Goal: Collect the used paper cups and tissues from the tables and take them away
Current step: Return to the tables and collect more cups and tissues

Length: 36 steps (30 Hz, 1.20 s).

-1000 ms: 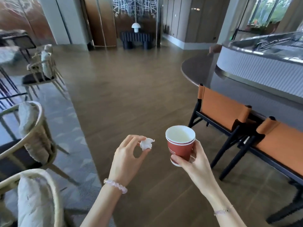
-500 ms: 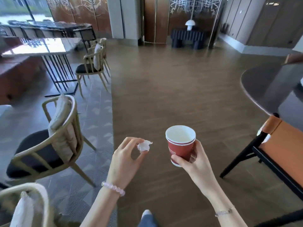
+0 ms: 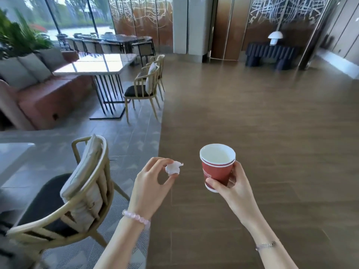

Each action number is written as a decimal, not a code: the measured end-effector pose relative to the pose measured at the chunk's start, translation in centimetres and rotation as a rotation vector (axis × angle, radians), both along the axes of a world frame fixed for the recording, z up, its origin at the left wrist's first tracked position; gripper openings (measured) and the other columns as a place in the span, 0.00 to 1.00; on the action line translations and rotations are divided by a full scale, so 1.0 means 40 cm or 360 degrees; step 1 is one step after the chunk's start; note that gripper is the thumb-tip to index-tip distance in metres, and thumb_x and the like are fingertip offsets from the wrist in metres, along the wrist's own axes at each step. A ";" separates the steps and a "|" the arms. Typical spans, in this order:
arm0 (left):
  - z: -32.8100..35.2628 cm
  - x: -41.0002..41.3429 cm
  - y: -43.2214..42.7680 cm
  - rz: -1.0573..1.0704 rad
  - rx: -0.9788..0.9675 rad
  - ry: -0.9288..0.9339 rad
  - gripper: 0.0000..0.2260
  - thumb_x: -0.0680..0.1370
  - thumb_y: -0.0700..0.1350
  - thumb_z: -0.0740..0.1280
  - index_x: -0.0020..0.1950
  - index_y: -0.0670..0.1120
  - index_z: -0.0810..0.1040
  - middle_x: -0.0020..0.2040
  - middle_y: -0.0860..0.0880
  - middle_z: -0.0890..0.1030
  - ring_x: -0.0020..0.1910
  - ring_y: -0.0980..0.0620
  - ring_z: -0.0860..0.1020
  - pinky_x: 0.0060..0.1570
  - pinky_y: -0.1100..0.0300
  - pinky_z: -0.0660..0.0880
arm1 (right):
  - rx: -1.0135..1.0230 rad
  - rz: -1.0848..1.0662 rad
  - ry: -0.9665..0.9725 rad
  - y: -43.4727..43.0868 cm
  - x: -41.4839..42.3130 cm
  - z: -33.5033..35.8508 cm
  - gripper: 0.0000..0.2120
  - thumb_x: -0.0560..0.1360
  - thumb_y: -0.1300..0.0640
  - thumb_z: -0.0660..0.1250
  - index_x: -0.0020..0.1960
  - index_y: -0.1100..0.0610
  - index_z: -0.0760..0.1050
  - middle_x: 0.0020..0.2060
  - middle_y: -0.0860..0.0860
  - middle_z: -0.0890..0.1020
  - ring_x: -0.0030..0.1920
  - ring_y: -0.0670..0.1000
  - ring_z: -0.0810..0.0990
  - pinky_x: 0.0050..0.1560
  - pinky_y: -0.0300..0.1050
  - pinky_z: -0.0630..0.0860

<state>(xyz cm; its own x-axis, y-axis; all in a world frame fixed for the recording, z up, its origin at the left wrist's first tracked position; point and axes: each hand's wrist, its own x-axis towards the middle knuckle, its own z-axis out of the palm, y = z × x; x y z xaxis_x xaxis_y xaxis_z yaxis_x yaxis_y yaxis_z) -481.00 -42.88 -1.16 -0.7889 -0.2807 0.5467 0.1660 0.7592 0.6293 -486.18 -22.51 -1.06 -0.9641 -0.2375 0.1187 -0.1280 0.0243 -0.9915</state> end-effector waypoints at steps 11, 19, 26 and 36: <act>-0.039 -0.501 -0.117 0.0233 -0.0012 0.0056 0.10 0.69 0.50 0.71 0.50 0.53 0.78 0.46 0.62 0.77 0.41 0.62 0.76 0.42 0.66 0.74 | -0.0039 0.0330 0.0004 -0.148 -0.590 -0.026 0.27 0.67 0.65 0.76 0.61 0.51 0.70 0.50 0.47 0.82 0.52 0.46 0.82 0.45 0.35 0.78; -0.021 -0.799 -0.246 0.0509 -0.0077 0.0054 0.10 0.70 0.56 0.66 0.50 0.57 0.75 0.46 0.63 0.75 0.41 0.66 0.75 0.39 0.65 0.75 | 0.0024 0.0598 -0.0019 -0.323 -0.957 -0.009 0.27 0.66 0.67 0.76 0.60 0.52 0.71 0.49 0.47 0.82 0.51 0.46 0.82 0.42 0.33 0.78; -0.046 -0.965 -0.434 0.0710 -0.0121 0.0035 0.12 0.71 0.54 0.67 0.51 0.51 0.79 0.47 0.59 0.77 0.40 0.61 0.75 0.39 0.58 0.78 | 0.0126 0.0750 0.0000 -0.547 -1.177 -0.043 0.28 0.65 0.62 0.78 0.57 0.43 0.70 0.49 0.41 0.82 0.52 0.43 0.81 0.49 0.36 0.76; -0.038 -1.213 -0.874 0.0939 -0.0135 0.0086 0.12 0.71 0.55 0.65 0.50 0.51 0.79 0.47 0.58 0.78 0.38 0.60 0.76 0.36 0.60 0.77 | 0.0143 0.0951 0.0043 -1.024 -1.475 -0.023 0.33 0.64 0.62 0.78 0.64 0.47 0.68 0.54 0.43 0.80 0.50 0.42 0.81 0.46 0.32 0.77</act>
<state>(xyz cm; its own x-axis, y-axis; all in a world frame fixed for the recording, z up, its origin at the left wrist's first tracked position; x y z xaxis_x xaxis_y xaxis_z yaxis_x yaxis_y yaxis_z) -529.51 -77.85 -2.69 -0.4833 -0.6164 0.6216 -0.2689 0.7803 0.5647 -545.19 -63.48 -1.96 -0.6574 -0.7474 0.0958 -0.1704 0.0236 -0.9851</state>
